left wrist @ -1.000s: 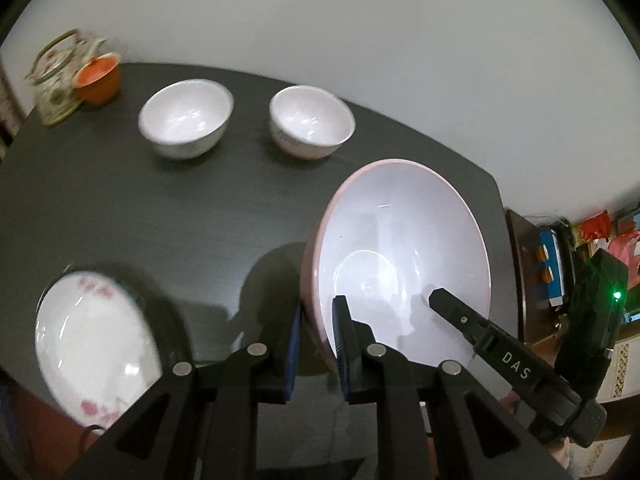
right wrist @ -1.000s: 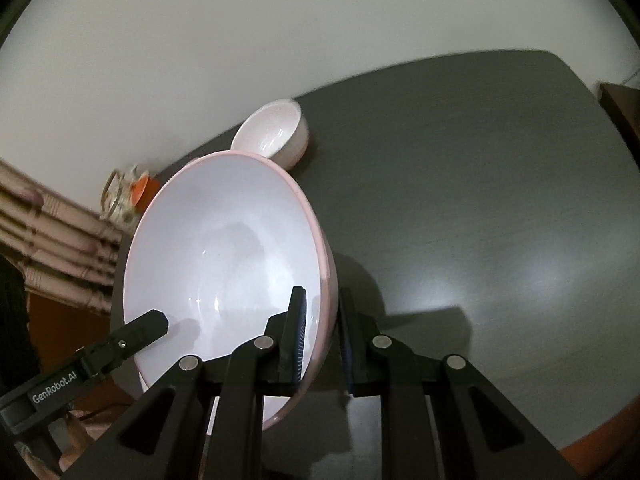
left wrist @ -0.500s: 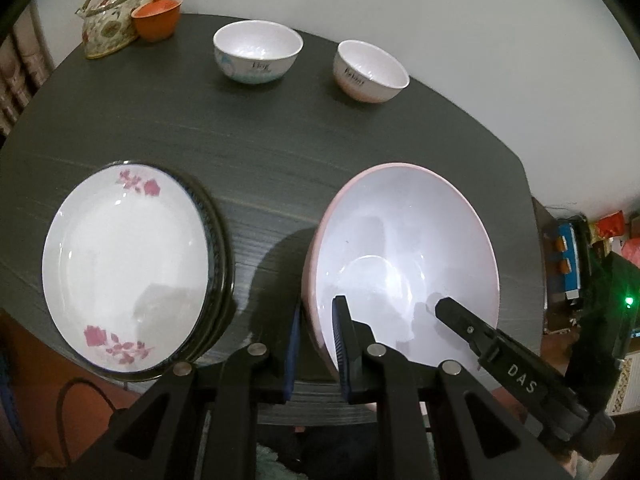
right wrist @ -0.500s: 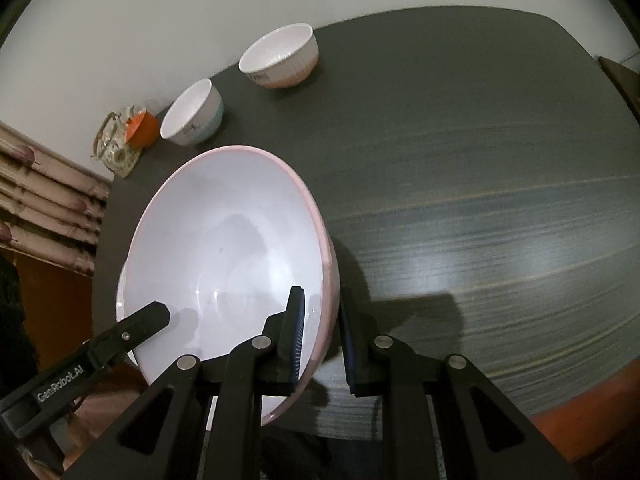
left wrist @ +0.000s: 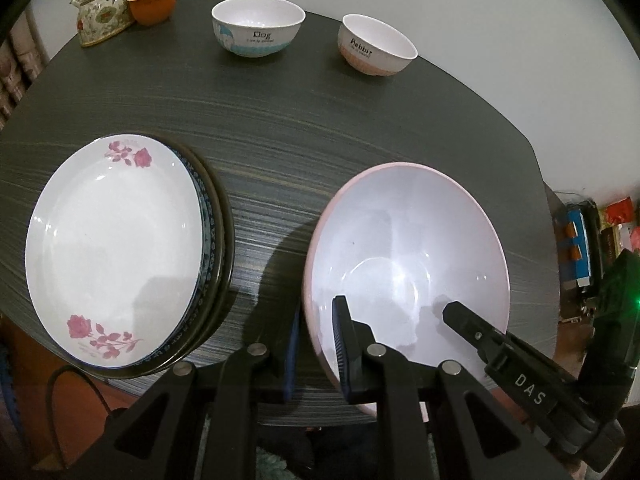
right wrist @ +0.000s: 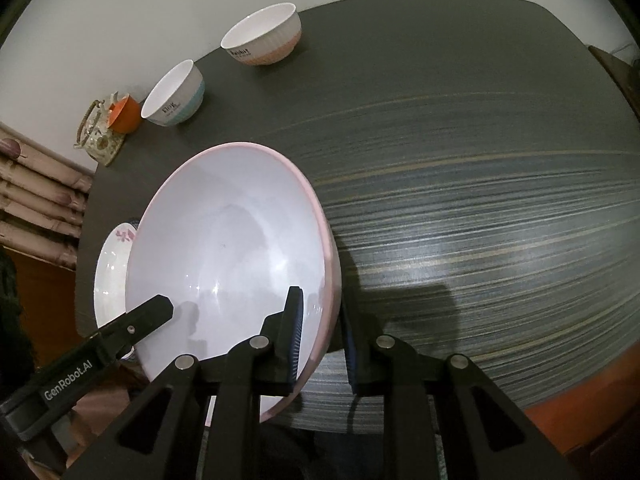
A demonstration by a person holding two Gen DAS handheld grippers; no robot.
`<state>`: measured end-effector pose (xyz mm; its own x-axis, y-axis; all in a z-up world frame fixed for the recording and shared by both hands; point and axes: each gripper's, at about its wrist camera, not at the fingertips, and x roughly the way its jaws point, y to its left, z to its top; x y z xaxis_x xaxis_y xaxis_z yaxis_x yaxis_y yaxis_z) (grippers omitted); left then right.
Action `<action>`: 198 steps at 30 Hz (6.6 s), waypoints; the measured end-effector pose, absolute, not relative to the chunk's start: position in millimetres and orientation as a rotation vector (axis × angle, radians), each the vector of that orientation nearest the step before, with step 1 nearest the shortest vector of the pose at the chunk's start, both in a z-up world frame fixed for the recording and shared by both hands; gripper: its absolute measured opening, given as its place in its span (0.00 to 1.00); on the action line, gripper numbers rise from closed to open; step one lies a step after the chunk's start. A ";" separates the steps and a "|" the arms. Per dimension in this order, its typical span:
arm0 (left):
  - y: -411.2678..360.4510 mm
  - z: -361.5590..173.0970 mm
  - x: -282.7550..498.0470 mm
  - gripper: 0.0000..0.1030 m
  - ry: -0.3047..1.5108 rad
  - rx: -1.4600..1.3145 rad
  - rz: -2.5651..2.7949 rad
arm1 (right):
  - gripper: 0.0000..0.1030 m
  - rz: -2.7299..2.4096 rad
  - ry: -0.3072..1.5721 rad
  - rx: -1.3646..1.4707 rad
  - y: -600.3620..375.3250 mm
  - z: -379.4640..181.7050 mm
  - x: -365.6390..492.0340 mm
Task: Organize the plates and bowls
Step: 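Carry the pink bowl beside the plate stack with both grippers, then lower the pink bowl onto the table next to the plates, then open both grippers to release the pink bowl, then move both grippers to the rim of the white 'Dog' bowl, then close both grippers on the 'Dog' bowl rim and lift it, then carry the 'Dog' bowl over the pink bowl with both grippers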
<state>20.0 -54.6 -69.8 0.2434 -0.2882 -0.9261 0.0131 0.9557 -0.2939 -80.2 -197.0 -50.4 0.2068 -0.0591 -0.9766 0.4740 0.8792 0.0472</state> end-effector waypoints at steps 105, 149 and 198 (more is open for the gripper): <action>73.6 -31.4 167.9 0.37 1.162 -0.321 0.006 | 0.51 -0.199 1.263 0.277 -157.1 -36.3 116.4; 65.9 -79.8 301.9 0.12 1.226 -0.489 -0.090 | 0.14 -0.220 1.330 0.388 -164.7 -116.1 244.0; -86.4 1.0 39.9 0.12 1.236 -0.285 -0.238 | 0.15 -0.296 1.222 0.383 -199.3 1.3 -58.0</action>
<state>39.9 -86.4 1.0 0.3117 -0.3299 -0.8911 0.0241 0.9402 -0.3396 -58.0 -199.3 1.3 0.3165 -0.0158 -0.9485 0.4202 0.8988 0.1252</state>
